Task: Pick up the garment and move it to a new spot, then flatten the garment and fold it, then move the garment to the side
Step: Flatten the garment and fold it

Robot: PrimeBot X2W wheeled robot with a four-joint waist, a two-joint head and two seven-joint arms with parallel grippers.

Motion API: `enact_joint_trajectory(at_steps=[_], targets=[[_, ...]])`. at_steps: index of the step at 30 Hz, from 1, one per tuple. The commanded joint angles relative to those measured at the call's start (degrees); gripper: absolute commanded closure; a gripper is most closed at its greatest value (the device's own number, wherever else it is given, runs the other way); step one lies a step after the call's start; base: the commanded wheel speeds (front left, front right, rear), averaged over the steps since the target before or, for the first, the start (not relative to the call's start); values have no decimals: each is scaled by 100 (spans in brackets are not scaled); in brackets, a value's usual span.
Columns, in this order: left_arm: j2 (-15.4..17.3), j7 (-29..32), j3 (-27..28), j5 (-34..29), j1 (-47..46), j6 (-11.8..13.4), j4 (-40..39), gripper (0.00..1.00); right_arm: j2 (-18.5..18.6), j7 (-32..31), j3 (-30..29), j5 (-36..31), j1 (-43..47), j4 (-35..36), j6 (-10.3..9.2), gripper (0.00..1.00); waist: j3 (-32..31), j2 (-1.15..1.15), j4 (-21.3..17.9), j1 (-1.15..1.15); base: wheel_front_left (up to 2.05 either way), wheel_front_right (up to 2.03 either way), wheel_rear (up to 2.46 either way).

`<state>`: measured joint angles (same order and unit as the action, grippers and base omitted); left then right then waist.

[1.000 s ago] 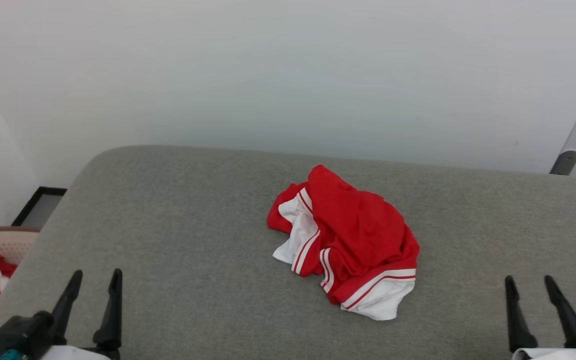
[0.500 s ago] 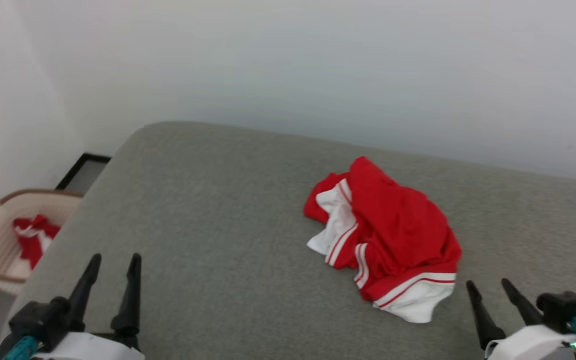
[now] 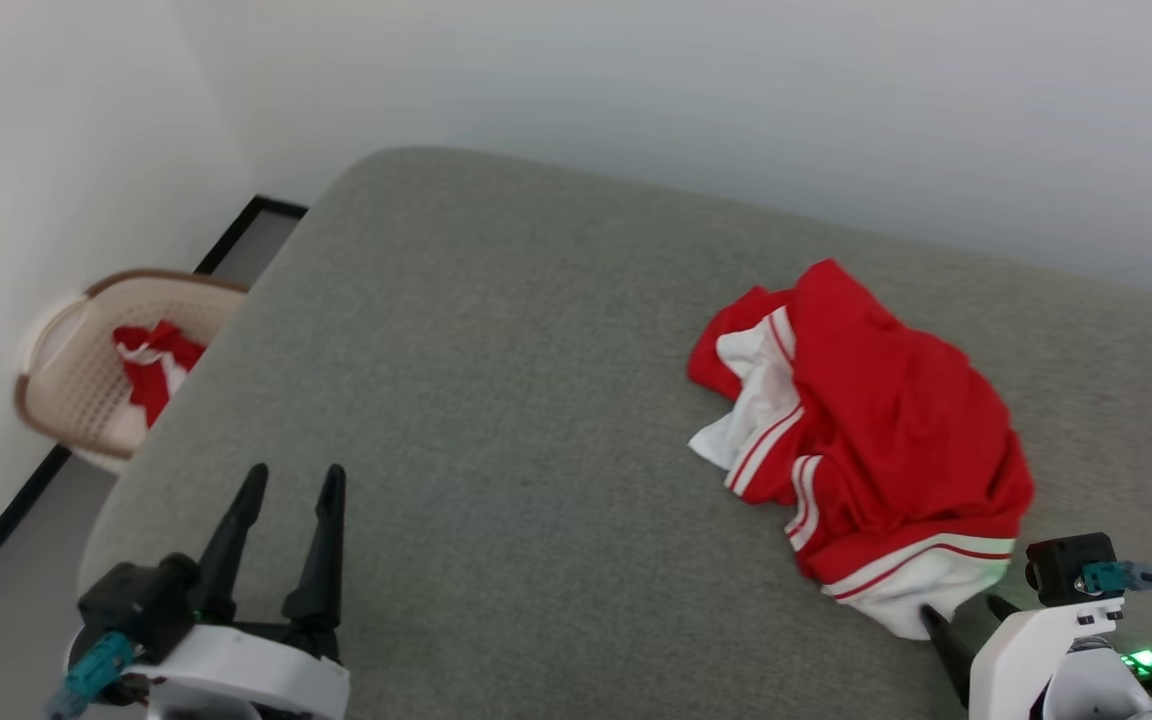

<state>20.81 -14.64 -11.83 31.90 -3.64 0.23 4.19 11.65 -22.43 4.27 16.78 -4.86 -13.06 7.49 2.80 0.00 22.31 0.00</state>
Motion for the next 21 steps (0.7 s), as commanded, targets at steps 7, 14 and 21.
enact_joint_trajectory(at_steps=[7, 14, 21], targets=[[-193, -44, 4, -51, -188, -133, 192, 0, 83, -798, 148, -224, -199, -297, 1, 0, 329, 0, 340, 0, 0, 0, 0], [-293, -57, 153, -58, -168, -218, 288, 0, 323, -910, 453, -90, -364, -244, 2, 100, 323, 0, 258, 0, 0, 0, 0], [-309, -50, 394, -89, -77, -279, 256, 0, 546, -971, 363, 15, -549, 110, -2, 100, 172, 0, -66, 0, 0, 0, 0]])
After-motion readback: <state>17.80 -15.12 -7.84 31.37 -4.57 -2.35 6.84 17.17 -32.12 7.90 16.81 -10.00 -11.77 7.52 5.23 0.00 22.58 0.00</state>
